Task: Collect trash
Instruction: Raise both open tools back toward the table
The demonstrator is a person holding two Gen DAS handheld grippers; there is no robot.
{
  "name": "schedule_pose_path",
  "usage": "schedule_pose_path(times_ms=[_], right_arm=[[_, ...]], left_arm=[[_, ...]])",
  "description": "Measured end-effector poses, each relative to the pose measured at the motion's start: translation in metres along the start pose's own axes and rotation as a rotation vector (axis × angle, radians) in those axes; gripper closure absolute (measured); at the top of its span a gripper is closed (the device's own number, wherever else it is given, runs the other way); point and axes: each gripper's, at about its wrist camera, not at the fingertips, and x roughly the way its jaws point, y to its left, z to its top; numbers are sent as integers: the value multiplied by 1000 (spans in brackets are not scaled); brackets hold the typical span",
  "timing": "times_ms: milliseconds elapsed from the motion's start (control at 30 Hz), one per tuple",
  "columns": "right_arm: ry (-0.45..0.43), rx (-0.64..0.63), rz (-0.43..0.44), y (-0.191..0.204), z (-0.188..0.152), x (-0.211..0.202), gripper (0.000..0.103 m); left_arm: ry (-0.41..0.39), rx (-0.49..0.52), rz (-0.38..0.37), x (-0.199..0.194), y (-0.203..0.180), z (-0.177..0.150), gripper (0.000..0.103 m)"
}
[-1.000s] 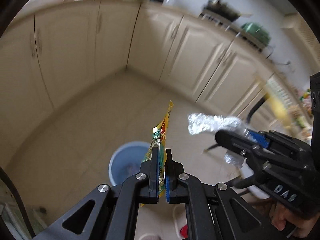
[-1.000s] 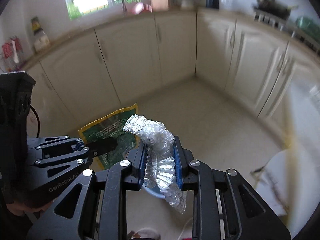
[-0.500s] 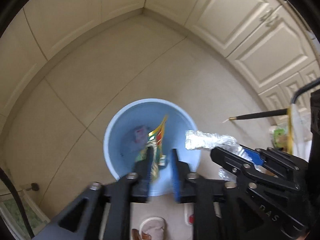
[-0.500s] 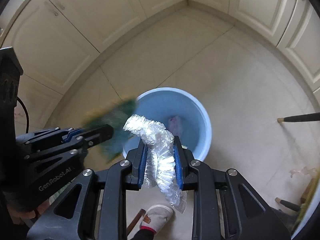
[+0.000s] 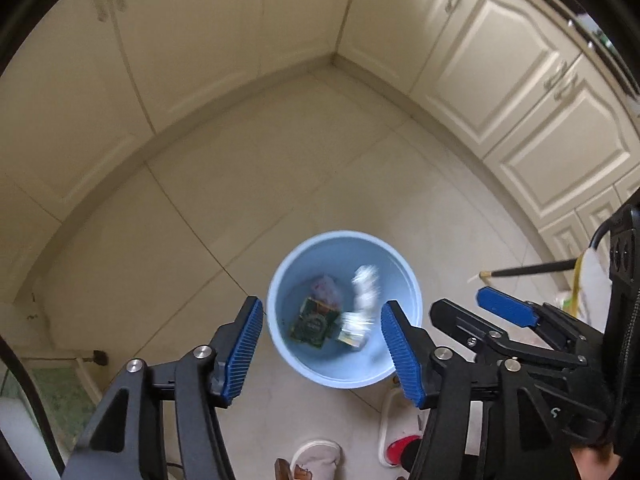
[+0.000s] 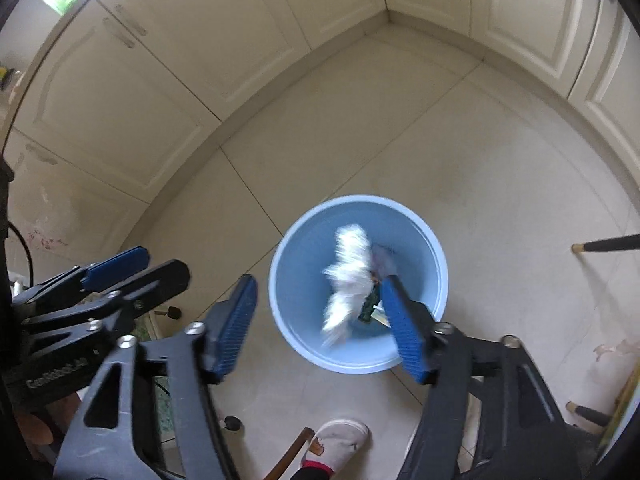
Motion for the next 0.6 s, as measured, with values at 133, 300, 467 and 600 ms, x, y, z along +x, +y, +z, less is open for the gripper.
schedule_pose_path(times_ms=[133,300,467,600], right_arm=[[-82,-54,-58,26,-5,-49,26],[-235,-121,-105,72,-21,-133,10],[-457,-178,-190,111,-55,-241,0],[-643,-199,-239,134,-87,-328,0]], left_arm=[[-102,-16,9,-52,0,0,41],[-278,-27,17,-128,-21,-6,31],[-493,0,7,-215,-67,-28,13],[-660,64,1,-275,-108,-55,4]])
